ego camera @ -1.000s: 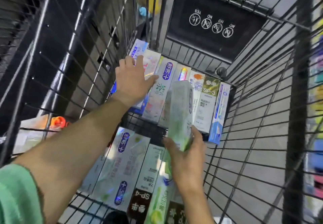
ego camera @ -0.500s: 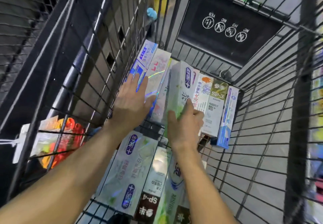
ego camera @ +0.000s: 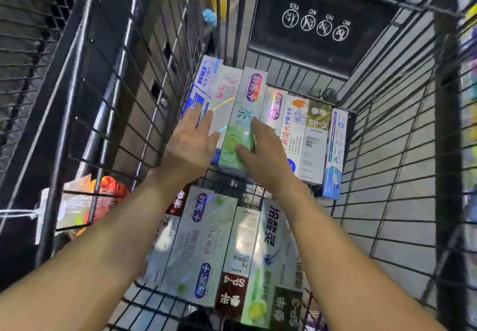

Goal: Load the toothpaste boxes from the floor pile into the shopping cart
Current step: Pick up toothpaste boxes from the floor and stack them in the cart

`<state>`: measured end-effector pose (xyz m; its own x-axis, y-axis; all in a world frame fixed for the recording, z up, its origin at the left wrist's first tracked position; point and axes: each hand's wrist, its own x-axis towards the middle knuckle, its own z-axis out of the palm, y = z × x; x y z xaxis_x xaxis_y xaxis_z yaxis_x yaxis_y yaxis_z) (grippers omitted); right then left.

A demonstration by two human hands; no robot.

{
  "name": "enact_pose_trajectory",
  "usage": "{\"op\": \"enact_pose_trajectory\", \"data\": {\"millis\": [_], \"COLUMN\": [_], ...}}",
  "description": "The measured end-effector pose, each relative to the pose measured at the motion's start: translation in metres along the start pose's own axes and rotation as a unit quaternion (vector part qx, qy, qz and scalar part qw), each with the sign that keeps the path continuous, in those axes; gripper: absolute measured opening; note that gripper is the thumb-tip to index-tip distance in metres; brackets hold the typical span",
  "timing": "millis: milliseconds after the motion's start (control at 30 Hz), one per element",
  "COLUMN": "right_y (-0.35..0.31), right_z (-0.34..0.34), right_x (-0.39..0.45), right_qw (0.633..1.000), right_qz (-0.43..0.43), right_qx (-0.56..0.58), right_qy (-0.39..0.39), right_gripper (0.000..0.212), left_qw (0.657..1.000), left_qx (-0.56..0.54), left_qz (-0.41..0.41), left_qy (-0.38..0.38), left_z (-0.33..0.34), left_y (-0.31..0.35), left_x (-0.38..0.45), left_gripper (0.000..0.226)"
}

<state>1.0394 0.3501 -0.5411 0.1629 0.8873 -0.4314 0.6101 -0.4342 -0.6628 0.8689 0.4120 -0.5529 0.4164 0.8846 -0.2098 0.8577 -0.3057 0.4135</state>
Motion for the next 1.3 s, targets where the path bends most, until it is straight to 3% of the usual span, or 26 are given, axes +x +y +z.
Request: {"op": "enact_pose_trajectory", "data": {"millis": [167,367,467,600,700,800,900,1067,1300], "right_y": [-0.002,-0.024,-0.039,-0.047,-0.028,0.009,0.048,0.102,0.152], "right_z": [-0.030,-0.126,-0.169,-0.204,-0.209,-0.196,-0.168,-0.085,0.060], "right_x": [-0.025,-0.072,-0.117,-0.201,-0.272,-0.348,-0.426,-0.543,-0.659], "right_qw": [0.998,0.977,0.960,0.924,0.898,0.879,0.857,0.820,0.760], "right_qz": [-0.003,0.010,0.005,0.012,0.095,0.240,0.326,0.422,0.512], "right_qx": [-0.064,-0.181,-0.226,-0.232,-0.254,-0.272,-0.242,-0.176,-0.070], "right_qy": [0.028,0.110,0.167,0.303,0.345,0.309,0.317,0.343,0.393], "right_gripper": [0.067,0.062,0.054,0.058,0.065,0.084,0.093,0.092,0.082], "left_qw": [0.994,0.964,0.940,0.919,0.893,0.844,0.782,0.732,0.641], "left_qx": [0.054,0.148,0.180,0.153,0.137,0.131,0.132,0.112,0.172], "left_qz": [0.091,0.221,0.291,0.363,0.429,0.519,0.608,0.666,0.722], "left_qy": [-0.009,-0.030,-0.016,-0.014,-0.017,-0.036,-0.050,-0.090,-0.196], "left_z": [-0.042,-0.107,-0.131,-0.141,-0.140,-0.122,-0.086,-0.008,0.104], "left_y": [0.029,0.081,0.106,0.156,0.204,0.259,0.309,0.355,0.346], "left_x": [0.004,0.013,0.014,0.004,-0.022,-0.060,-0.112,-0.226,-0.361], "left_gripper": [0.064,0.067,0.069,0.077,0.078,0.077,0.077,0.077,0.080]}}
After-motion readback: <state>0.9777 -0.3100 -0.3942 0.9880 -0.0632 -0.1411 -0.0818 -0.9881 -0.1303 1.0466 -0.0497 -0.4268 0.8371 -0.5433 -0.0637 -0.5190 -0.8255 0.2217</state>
